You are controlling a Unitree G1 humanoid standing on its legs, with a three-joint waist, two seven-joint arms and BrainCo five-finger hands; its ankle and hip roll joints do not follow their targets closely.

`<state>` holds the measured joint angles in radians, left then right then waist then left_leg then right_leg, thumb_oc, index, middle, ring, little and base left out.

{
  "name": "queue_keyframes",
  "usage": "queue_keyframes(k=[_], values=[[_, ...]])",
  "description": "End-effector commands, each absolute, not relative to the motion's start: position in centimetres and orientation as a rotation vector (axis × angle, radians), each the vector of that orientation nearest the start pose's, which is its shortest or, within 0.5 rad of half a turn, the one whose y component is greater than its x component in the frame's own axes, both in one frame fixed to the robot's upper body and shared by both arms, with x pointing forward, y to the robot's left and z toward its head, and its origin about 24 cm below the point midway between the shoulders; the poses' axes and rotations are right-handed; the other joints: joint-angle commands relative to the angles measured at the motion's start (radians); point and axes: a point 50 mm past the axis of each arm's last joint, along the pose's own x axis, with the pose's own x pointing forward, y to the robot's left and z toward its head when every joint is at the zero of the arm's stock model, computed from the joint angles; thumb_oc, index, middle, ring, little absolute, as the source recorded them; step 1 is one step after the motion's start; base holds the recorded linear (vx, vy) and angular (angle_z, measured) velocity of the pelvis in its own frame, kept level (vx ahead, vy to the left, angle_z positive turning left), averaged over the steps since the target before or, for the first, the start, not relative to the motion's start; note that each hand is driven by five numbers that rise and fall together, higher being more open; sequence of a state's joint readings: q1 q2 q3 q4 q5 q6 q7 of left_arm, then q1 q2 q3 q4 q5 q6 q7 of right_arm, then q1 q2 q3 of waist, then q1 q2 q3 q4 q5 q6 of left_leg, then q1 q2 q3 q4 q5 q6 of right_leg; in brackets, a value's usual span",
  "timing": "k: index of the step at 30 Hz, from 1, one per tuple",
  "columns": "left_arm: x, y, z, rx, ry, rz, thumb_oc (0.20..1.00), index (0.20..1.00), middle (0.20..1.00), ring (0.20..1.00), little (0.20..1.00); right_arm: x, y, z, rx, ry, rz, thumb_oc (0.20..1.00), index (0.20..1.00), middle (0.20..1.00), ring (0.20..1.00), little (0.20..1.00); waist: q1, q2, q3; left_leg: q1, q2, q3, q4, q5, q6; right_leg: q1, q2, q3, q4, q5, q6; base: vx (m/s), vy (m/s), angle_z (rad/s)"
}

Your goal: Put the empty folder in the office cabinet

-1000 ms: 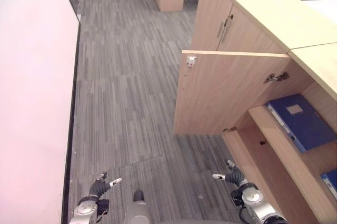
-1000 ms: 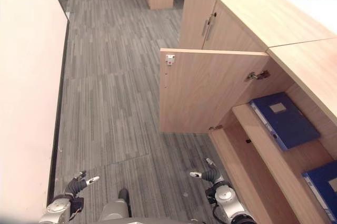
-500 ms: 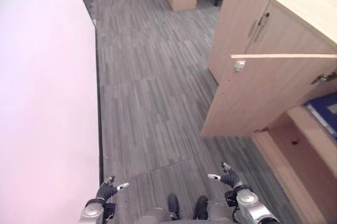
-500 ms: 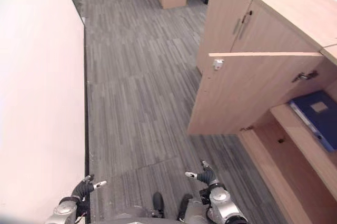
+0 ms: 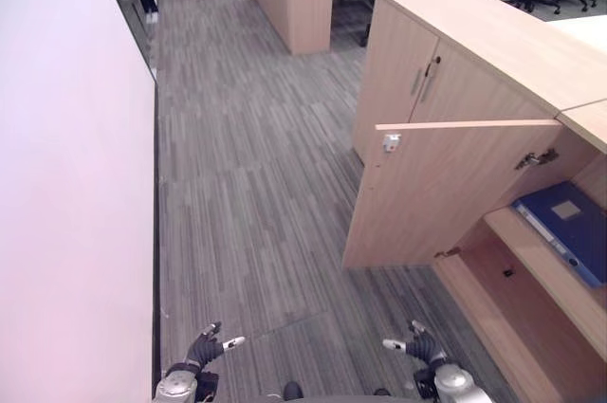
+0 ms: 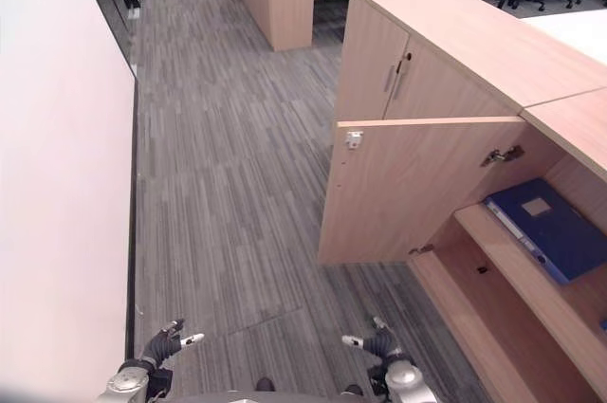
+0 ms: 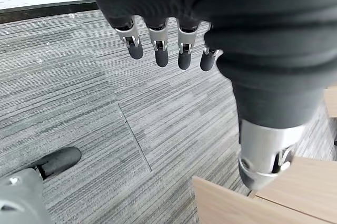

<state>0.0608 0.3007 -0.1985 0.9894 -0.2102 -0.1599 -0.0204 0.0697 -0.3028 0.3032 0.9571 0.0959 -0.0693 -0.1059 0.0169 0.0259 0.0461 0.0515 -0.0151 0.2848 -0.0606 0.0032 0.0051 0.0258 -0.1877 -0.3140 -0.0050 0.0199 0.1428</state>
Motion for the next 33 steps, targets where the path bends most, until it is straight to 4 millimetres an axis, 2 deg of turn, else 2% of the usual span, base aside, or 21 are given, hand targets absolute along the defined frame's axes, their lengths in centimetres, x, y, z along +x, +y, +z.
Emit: queue_keyframes(k=[1, 3, 5, 6, 8, 10, 11, 12, 13, 15, 17, 18, 19, 21, 28, 30, 31, 33], values=[[15.2, 23.5, -12.9, 0.159, 0.827, 0.065, 1.0, 1.0, 1.0, 1.0, 1.0, 14.3, -23.7, -13.0, -0.421, 0.89, 0.008, 1.0, 1.0, 1.0, 1.0, 1.0, -0.015, 0.0, 0.066, 0.023, 0.143, -0.093, 0.068, -0.026, -0.112, 0.053, 0.006, 0.034, 0.04, -0.068, -0.003, -0.01, -0.122, -0.1], [15.2, 23.1, -12.9, 0.149, 0.825, 0.056, 1.0, 1.0, 1.0, 1.0, 1.0, 14.3, -23.9, -12.9, -0.439, 0.892, 0.013, 1.0, 1.0, 1.0, 1.0, 1.0, -0.026, 0.005, 0.074, 0.011, 0.171, -0.091, 0.117, -0.024, -0.13, 0.057, 0.02, 0.042, 0.038, -0.082, -0.016, -0.04, -0.158, -0.13], [15.5, 22.8, -12.8, 0.145, 0.815, 0.043, 1.0, 1.0, 1.0, 1.0, 1.0, 14.3, -24.0, -12.9, -0.45, 0.886, 0.022, 1.0, 1.0, 1.0, 1.0, 1.0, -0.03, 0.007, 0.088, -0.02, 0.201, -0.088, 0.169, 0.002, -0.15, 0.068, 0.032, 0.042, 0.034, -0.099, -0.029, -0.05, -0.119, -0.1], [15.5, 22.8, -12.8, 0.145, 0.815, 0.043, 1.0, 1.0, 1.0, 1.0, 1.0, 14.3, -24.0, -12.8, -0.45, 0.885, 0.022, 1.0, 1.0, 1.0, 1.0, 1.0, -0.031, 0.007, 0.088, -0.023, 0.202, -0.09, 0.173, 0.001, -0.151, 0.068, 0.033, 0.041, 0.033, -0.099, -0.03, -0.06, -0.084, -0.09], [15.9, 22.7, -12.6, 0.144, 0.803, 0.036, 1.0, 1.0, 1.0, 1.0, 1.0, 14.6, -24.1, -12.6, -0.481, 0.873, 0.039, 1.0, 1.0, 1.0, 1.0, 1.0, -0.034, 0.006, 0.11, -0.08, 0.234, -0.111, 0.284, 0.064, -0.177, 0.075, 0.043, 0.046, 0.037, -0.106, -0.052, -0.05, -0.086, -0.14], [16.0, 22.4, -12.7, 0.137, 0.802, 0.038, 1.0, 1.0, 1.0, 1.0, 1.0, 14.8, -24.2, -12.5, -0.496, 0.869, 0.044, 1.0, 1.0, 1.0, 1.0, 1.0, -0.033, 0.004, 0.123, -0.105, 0.237, -0.146, 0.344, 0.1, -0.183, 0.083, 0.048, 0.059, 0.037, -0.113, -0.061, 0.0, -0.049, -0.06], [16.0, 22.2, -12.7, 0.131, 0.801, 0.037, 1.0, 1.0, 1.0, 1.0, 1.0, 14.9, -24.3, -12.5, -0.503, 0.87, 0.046, 1.0, 1.0, 1.0, 1.0, 1.0, -0.029, 0.005, 0.128, -0.114, 0.228, -0.172, 0.342, 0.101, -0.178, 0.083, 0.049, 0.07, 0.036, -0.116, -0.062, 0.05, -0.016, -0.29], [16.1, 21.8, -12.8, 0.127, 0.798, 0.033, 1.0, 1.0, 1.0, 1.0, 1.0, 15.3, -24.3, -12.3, -0.518, 0.861, 0.056, 1.0, 1.0, 1.0, 1.0, 1.0, -0.011, 0.002, 0.13, -0.132, 0.186, -0.242, 0.298, 0.066, -0.166, 0.085, 0.047, 0.096, 0.033, -0.118, -0.057, 0.05, 0.0, -0.41], [16.1, 21.8, -12.8, 0.127, 0.799, 0.033, 1.0, 1.0, 1.0, 1.0, 1.0, 15.3, -24.3, -12.3, -0.518, 0.861, 0.056, 1.0, 1.0, 1.0, 1.0, 1.0, -0.012, 0.001, 0.131, -0.131, 0.185, -0.241, 0.298, 0.065, -0.165, 0.087, 0.046, 0.095, 0.034, -0.119, -0.057, 0.09, -0.006, -0.48], [16.0, 21.6, -12.9, 0.134, 0.803, 0.022, 1.0, 1.0, 1.0, 1.0, 1.0, 15.5, -24.3, -12.3, -0.535, 0.861, 0.07, 1.0, 1.0, 1.0, 1.0, 1.0, 0.017, -0.003, 0.131, -0.145, 0.11, -0.355, 0.216, 0.016, -0.148, 0.089, 0.05, 0.129, 0.03, -0.121, -0.049, 0.1, -0.008, -0.25], [16.0, 21.5, -13.0, 0.132, 0.804, 0.025, 1.0, 1.0, 1.0, 1.0, 1.0, 16.0, -24.3, -12.2, -0.545, 0.852, 0.075, 1.0, 1.0, 1.0, 1.0, 1.0, 0.041, 0.002, 0.133, -0.177, 0.052, -0.477, 0.162, 0.025, -0.141, 0.081, 0.069, 0.173, 0.028, -0.121, -0.045, 0.07, -0.006, -0.19], [16.0, 21.6, -12.9, 0.128, 0.8, 0.03, 1.0, 1.0, 1.0, 1.0, 1.0, 16.3, -24.3, -12.1, -0.548, 0.844, 0.073, 1.0, 1.0, 1.0, 1.0, 1.0, 0.048, 0.003, 0.136, -0.192, 0.033, -0.515, 0.145, 0.036, -0.142, 0.079, 0.076, 0.193, 0.03, -0.124, -0.04, 0.04, 0.019, -0.4], [16.1, 21.7, -12.9, 0.126, 0.801, 0.039, 1.0, 1.0, 1.0, 1.0, 1.0, 16.7, -24.2, -11.9, -0.551, 0.832, 0.074, 1.0, 1.0, 1.0, 1.0, 1.0, 0.051, 0.007, 0.141, -0.208, 0.028, -0.521, 0.142, 0.049, -0.147, 0.079, 0.081, 0.207, 0.029, -0.123, -0.035, 0.02, 0.036, -0.59], [15.9, 22.2, -13.0, 0.123, 0.811, 0.061, 1.0, 1.0, 1.0, 1.0, 1.0, 16.6, -23.7, -12.2, -0.549, 0.84, 0.094, 1.0, 1.0, 1.0, 1.0, 1.0, 0.052, 0.015, 0.127, -0.164, 0.051, -0.5, 0.091, 0.048, -0.138, 0.075, 0.09, 0.222, 0.022, -0.122, -0.029, 0.05, 0.101, -1.25], [16.6, 23.1, -12.3, 0.138, 0.768, 0.082, 1.0, 1.0, 1.0, 1.0, 1.0, 15.6, -22.8, -12.8, -0.508, 0.867, 0.109, 1.0, 1.0, 1.0, 1.0, 1.0, 0.039, -0.02, 0.091, -0.083, 0.053, -0.432, 0.034, 0.028, -0.103, 0.07, 0.053, 0.251, 0.022, -0.099, 0.006, 0.1, 0.121, -0.38], [17.1, 23.5, -11.9, 0.143, 0.751, 0.085, 1.0, 1.0, 1.0, 1.0, 1.0, 15.1, -22.7, -13.2, -0.502, 0.895, 0.11, 1.0, 1.0, 1.0, 1.0, 1.0, 0.042, -0.036, 0.091, -0.075, 0.042, -0.406, 0.039, 0.009, -0.077, 0.051, 0.033, 0.26, 0.066, -0.102, 0.026, 0.07, 0.172, -0.27], [17.1, 23.5, -11.9, 0.143, 0.751, 0.085, 1.0, 1.0, 1.0, 1.0, 1.0, 15.1, -22.7, -13.2, -0.502, 0.895, 0.11, 1.0, 1.0, 1.0, 1.0, 1.0, 0.043, -0.036, 0.091, -0.076, 0.042, -0.406, 0.039, 0.009, -0.076, 0.05, 0.033, 0.261, 0.068, -0.103, 0.026, 0.02, 0.109, -0.18], [17.4, 23.8, -11.6, 0.153, 0.742, 0.081, 1.0, 1.0, 1.0, 1.0, 1.0, 14.8, -22.4, -13.5, -0.494, 0.915, 0.113, 1.0, 1.0, 1.0, 1.0, 1.0, 0.046, -0.04, 0.1, -0.072, 0.034, -0.39, 0.045, -0.001, -0.054, 0.005, 0.029, 0.264, 0.173, -0.106, 0.045, 0.01, 0.136, -0.11]])
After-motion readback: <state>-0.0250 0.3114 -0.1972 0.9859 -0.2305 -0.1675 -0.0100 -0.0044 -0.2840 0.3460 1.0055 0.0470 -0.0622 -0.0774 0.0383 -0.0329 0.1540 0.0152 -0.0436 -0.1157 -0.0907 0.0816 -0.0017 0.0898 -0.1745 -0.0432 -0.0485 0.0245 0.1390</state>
